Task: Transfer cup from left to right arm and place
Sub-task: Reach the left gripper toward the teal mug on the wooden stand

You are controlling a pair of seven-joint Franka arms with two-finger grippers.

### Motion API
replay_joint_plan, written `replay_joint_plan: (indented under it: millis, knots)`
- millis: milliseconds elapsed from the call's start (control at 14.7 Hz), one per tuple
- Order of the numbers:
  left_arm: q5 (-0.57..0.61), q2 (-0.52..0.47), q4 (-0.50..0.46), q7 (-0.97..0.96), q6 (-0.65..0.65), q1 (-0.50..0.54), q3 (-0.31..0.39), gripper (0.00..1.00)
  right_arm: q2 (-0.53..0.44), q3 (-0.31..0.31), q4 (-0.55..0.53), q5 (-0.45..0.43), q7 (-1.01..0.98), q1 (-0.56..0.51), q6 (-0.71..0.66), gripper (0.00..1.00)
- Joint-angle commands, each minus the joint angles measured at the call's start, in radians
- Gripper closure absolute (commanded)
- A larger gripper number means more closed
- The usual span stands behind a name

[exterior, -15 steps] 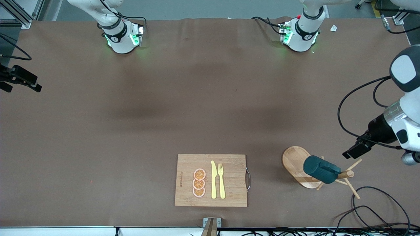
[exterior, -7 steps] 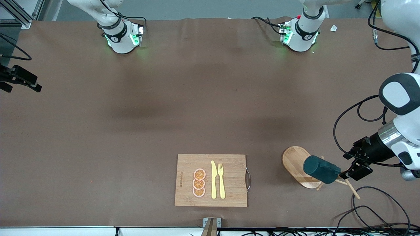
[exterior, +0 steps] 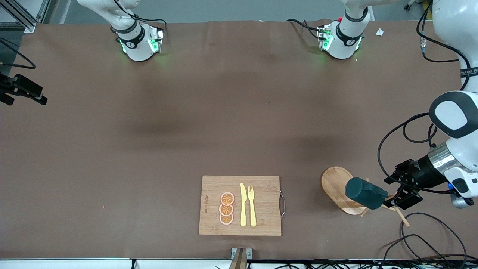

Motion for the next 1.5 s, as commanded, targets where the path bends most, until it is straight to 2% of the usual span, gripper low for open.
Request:
replay_joint_plan:
  millis: [0,1429]
  knots:
    - [-0.026,0.026,0.023,-0.009,-0.005,-0.002,0.000,0.00,-0.012,0.010,-0.026,0.000,-0.008,-0.016,0.008,0.00]
    - [-0.097,0.089,0.015,-0.008,-0.017,-0.008,-0.009,0.00,-0.012,0.007,-0.022,0.000,-0.011,-0.023,0.015,0.00]
